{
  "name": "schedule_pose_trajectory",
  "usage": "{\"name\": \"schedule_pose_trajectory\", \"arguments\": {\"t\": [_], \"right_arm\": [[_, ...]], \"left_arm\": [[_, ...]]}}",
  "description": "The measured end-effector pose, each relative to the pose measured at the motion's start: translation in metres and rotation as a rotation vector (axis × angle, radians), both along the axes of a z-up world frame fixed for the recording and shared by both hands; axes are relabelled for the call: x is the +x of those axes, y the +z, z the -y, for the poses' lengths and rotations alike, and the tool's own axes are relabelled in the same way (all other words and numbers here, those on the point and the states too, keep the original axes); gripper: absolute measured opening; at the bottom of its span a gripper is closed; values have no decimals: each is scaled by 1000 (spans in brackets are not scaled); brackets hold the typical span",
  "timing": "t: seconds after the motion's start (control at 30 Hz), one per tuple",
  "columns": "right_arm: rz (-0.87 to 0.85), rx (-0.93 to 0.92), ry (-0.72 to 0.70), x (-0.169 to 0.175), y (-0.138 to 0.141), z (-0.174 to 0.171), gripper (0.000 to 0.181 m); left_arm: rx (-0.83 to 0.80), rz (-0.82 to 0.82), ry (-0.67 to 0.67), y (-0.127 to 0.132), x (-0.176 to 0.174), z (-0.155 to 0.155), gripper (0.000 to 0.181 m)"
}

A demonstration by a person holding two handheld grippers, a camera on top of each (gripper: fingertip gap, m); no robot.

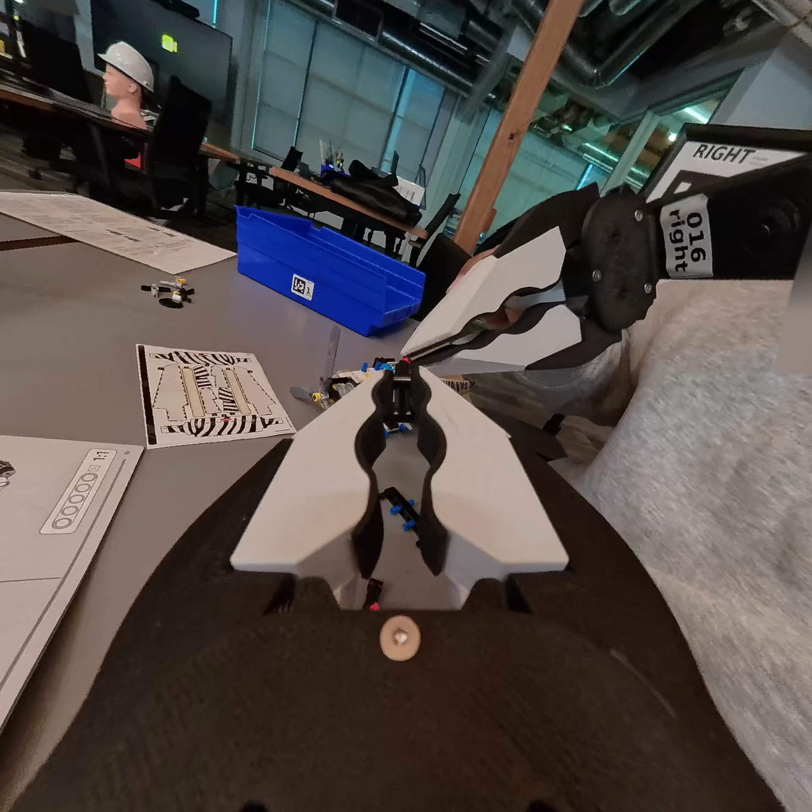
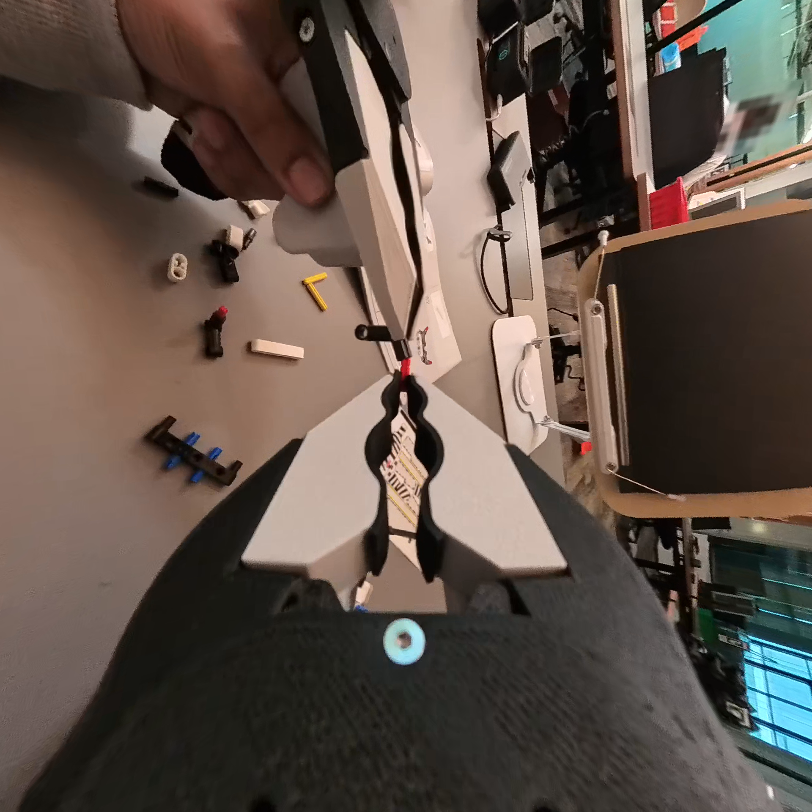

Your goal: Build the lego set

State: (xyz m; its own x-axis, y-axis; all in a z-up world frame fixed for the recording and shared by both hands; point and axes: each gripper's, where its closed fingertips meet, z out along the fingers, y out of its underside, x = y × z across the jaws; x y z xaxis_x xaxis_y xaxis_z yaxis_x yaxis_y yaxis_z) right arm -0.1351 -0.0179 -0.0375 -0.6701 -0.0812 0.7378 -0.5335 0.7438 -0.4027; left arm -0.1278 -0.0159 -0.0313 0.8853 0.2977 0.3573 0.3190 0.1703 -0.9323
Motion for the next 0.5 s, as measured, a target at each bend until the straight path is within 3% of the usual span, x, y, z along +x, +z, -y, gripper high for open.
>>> {"name": "schedule_pose_trajectory", "arguments": {"t": [0.33,0.5], "right_arm": [[-96,133,114,7,-9,-3,0],[-170,87,148,11,1,1,1]], "left_arm": [[-35,-32,-36,-2,7,-6,5],[30,-34,-50,8,10,-2,5]]}}
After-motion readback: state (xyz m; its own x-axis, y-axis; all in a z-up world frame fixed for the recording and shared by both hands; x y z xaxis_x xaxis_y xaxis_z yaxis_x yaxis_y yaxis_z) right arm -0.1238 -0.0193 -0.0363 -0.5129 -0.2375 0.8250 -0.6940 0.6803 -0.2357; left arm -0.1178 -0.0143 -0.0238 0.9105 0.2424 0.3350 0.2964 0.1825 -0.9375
